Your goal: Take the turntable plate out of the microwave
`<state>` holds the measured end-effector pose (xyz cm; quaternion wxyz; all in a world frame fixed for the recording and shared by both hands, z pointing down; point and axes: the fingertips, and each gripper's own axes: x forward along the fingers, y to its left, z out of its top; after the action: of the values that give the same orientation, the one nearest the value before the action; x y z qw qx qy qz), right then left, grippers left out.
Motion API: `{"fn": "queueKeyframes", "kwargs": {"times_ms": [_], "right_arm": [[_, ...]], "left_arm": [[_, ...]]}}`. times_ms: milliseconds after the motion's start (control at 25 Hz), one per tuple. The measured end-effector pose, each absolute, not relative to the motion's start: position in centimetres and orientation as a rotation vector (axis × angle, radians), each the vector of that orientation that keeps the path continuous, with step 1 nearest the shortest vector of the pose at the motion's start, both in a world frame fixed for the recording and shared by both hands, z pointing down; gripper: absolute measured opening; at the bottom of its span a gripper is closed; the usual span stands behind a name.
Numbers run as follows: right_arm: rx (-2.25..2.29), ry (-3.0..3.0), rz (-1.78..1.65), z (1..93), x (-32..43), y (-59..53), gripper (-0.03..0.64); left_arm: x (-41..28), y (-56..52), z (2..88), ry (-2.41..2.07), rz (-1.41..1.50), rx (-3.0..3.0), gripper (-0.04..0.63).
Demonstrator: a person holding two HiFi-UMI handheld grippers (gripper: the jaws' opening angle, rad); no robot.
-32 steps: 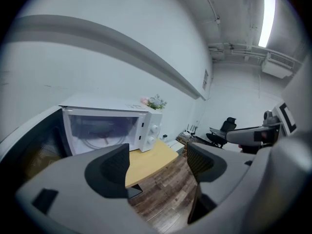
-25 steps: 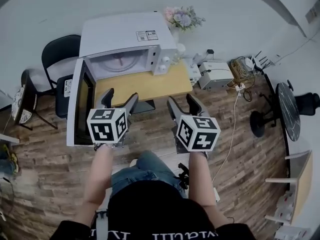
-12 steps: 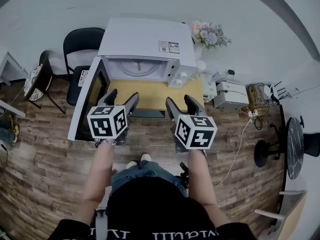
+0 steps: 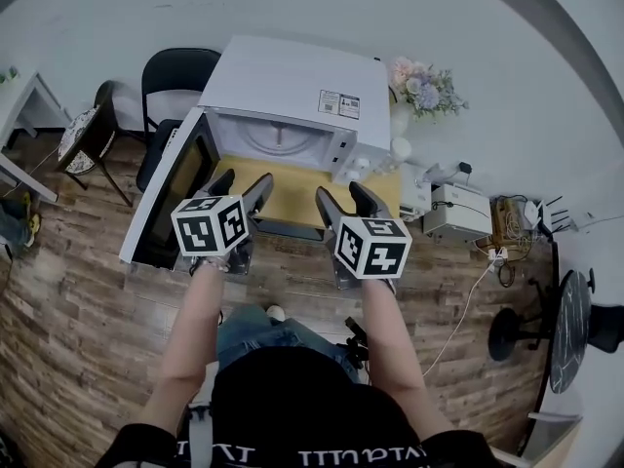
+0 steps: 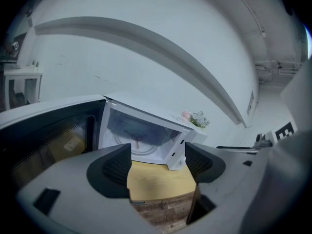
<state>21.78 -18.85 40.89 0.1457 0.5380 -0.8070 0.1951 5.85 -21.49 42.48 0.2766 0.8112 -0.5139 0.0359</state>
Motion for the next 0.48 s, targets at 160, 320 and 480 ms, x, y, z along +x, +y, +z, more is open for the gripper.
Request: {"fn": "queueKeyframes", "kwargs": {"times_ms": [160, 320, 480], "right_arm": [[1.517, -2.361, 0.598, 41.7, 21.1, -20.8, 0.285], [1.494, -2.366, 0.676, 43.0, 20.0, -22.4, 0.281], [1.492, -2.378, 0.727, 44.3, 19.0, -23.9, 0.276]], "left_arm": [[6.1, -23.2, 43.4, -1.344, -0.013, 2.134, 0.343], [5.7, -25.1, 44.9, -1.317, -0.054, 2.075, 0.334], [6.1, -27.0, 46.6, -1.272, -0.046, 2.06, 0.334]]}}
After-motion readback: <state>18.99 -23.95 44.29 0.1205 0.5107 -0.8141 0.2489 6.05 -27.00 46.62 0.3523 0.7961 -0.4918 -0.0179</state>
